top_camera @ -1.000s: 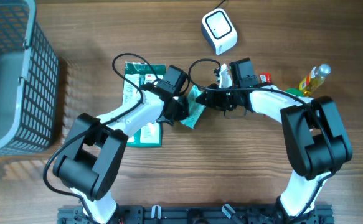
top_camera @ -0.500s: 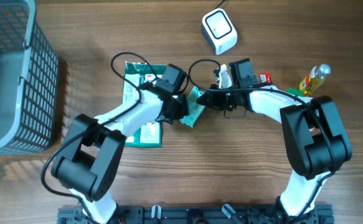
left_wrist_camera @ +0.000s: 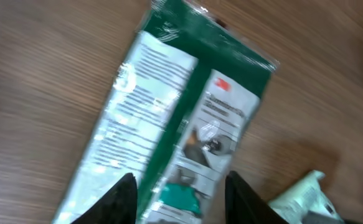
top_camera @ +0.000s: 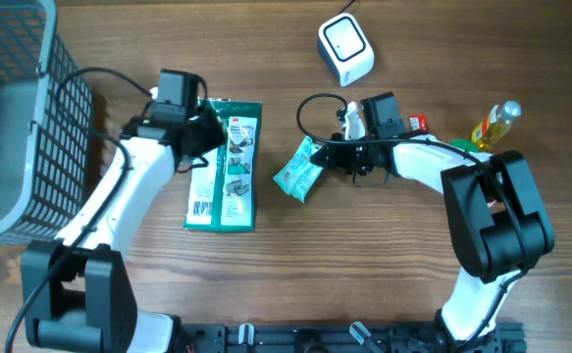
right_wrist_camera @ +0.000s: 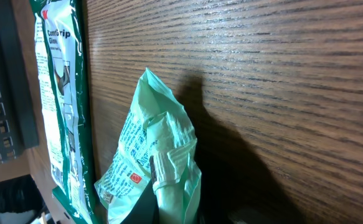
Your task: Scan the item barcode
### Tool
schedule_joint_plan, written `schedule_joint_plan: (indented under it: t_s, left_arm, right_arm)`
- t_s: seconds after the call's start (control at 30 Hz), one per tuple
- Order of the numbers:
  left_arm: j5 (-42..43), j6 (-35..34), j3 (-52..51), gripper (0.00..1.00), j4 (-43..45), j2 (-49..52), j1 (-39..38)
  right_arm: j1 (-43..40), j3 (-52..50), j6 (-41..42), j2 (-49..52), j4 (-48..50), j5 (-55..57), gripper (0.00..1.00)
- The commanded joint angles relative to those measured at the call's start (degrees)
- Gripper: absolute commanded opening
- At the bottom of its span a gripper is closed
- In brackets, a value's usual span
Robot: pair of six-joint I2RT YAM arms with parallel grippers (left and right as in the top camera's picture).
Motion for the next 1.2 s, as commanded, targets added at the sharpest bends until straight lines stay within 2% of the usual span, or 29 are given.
schedule_joint_plan:
  t_s: [0.0, 0.03, 0.1, 0.17, 0.23, 0.27, 0.33, 1.17]
  left_arm:
    - [-1.2, 0.31, 0.07, 0.49, -0.81, -0.39, 3.56]
    - [-1.33, 0.33, 0.07, 0.53, -0.92, -0.39, 4.11]
    - [-3.41, 0.33, 0.07, 0.68, -1.29, -0.39, 4.9]
    - [-5.55, 0.33, 0.07, 0.73, -1.55, -0.39, 5.05]
    - [-6.14, 0.31, 0.07, 0.87, -1.95, -0.39, 5.05]
    - [-6.12, 0.31, 0.07, 0.88, -2.12, -0.39, 5.05]
    - [-6.12, 0.31, 0.07, 1.0, -2.47, -0.39, 5.05]
    - [-6.08, 0.26, 0.07, 1.0, -2.62, -0.39, 5.05]
  right_arm:
    - [0.72, -1.22, -1.22, 1.77, -0.7, 1.46, 0.04]
    - [0.72, -1.22, -1.25, 1.77, -0.7, 1.46, 0.04]
    - [0.72, -1.22, -1.22, 1.77, -0.7, 1.46, 0.05]
    - [0.72, -1.22, -1.22, 1.77, -0.7, 1.46, 0.04]
    - [0.72, -1.22, -1.22, 1.77, -0.7, 1.46, 0.04]
    - [0.72, -1.22, -1.22, 1.77, -0.7, 1.46, 0.04]
    - [0.72, -1.22, -1.22, 1.77, -0.7, 1.46, 0.04]
    - [0.72, -1.22, -1.22, 1.77, -0.7, 1.46, 0.04]
